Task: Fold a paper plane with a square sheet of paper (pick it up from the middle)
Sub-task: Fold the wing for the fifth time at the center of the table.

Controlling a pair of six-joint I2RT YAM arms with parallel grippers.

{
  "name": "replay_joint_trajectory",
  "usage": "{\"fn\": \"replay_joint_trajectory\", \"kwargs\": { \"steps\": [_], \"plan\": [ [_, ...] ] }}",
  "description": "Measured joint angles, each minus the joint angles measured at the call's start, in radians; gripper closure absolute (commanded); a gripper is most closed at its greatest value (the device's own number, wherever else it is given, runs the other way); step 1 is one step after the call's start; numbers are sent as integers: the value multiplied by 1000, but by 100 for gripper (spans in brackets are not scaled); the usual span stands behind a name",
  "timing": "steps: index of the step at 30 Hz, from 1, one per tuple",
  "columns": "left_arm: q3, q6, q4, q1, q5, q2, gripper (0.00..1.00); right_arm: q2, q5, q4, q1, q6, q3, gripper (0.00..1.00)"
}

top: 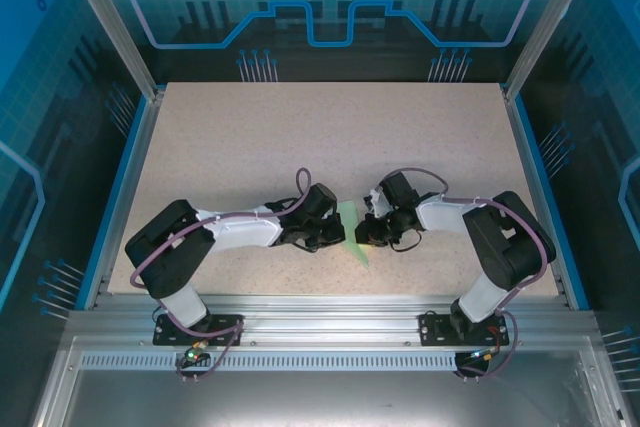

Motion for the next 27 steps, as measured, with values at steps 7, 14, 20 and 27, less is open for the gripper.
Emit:
{"fn": "replay_joint_trajectory", "kwargs": {
  "steps": [7, 14, 20, 27],
  "plan": [
    [0, -2, -1, 10, 3, 0, 100, -49, 50, 12, 11, -10, -18, 74],
    [0, -26, -1, 13, 3, 0, 100, -214, 161, -46, 20, -45, -55, 68],
    [0, -26, -2, 13, 4, 0, 100, -389, 247, -71, 92, -68, -105, 62],
    [0, -26, -1, 13, 6, 0, 99, -448, 335, -74, 218, -87, -132, 59]
  ]
}}
